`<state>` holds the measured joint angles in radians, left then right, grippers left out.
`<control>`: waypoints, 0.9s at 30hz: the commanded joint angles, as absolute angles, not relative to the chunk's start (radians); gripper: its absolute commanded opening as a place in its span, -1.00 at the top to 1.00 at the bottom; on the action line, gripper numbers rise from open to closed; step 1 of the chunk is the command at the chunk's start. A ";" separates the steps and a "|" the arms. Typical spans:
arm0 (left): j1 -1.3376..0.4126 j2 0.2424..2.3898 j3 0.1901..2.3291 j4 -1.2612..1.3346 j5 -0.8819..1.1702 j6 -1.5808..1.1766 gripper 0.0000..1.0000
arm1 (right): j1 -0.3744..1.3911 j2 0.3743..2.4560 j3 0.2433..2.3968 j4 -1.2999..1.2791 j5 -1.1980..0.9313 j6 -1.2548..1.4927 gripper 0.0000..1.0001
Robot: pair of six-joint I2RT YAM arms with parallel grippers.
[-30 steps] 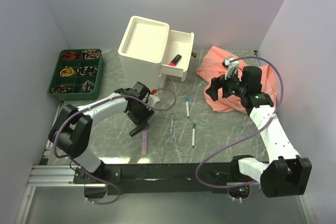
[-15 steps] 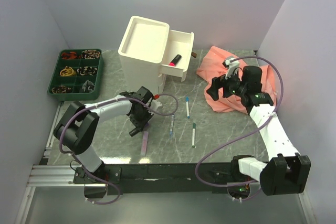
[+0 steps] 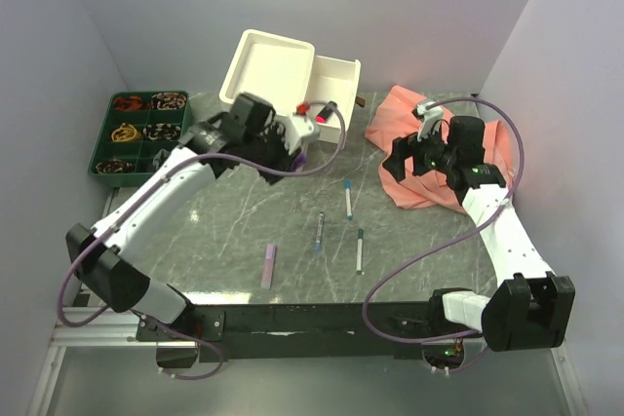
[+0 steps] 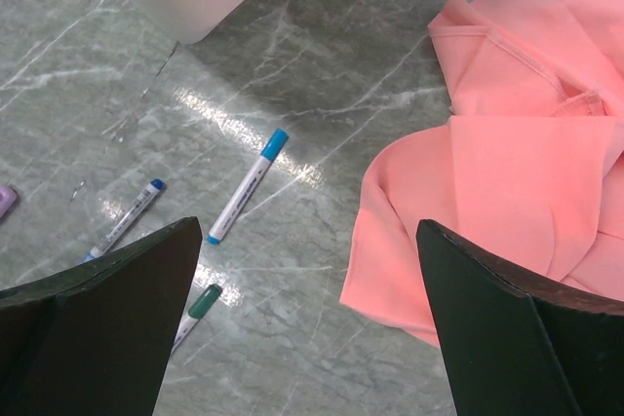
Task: Sort the stationery into containers
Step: Pick up the pen from the center of the board, then place the pen in the drawer.
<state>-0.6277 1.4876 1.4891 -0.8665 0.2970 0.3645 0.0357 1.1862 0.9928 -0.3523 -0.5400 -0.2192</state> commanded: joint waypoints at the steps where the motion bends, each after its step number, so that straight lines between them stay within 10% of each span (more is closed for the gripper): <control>1: -0.624 1.521 1.644 -0.764 0.373 0.385 0.99 | 0.029 1.198 1.022 -0.296 -0.549 -0.196 -1.00; 14: -0.549 2.058 2.289 -0.509 0.288 0.199 0.94 | 0.029 1.212 1.052 -0.307 -0.545 -0.198 -1.00; 20: -0.548 2.066 2.252 -0.440 0.258 0.176 0.00 | 0.029 1.192 1.025 -0.302 -0.548 -0.190 -1.00; 27: -0.564 1.841 2.099 -0.333 0.346 0.212 -0.35 | 0.026 1.193 1.006 -0.301 -0.552 -0.187 -1.00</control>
<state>-0.5476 2.0300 2.1216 -0.4301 0.2756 0.1913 0.0345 1.2156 1.0077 -0.3424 -0.5419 -0.1982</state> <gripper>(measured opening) 0.652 0.998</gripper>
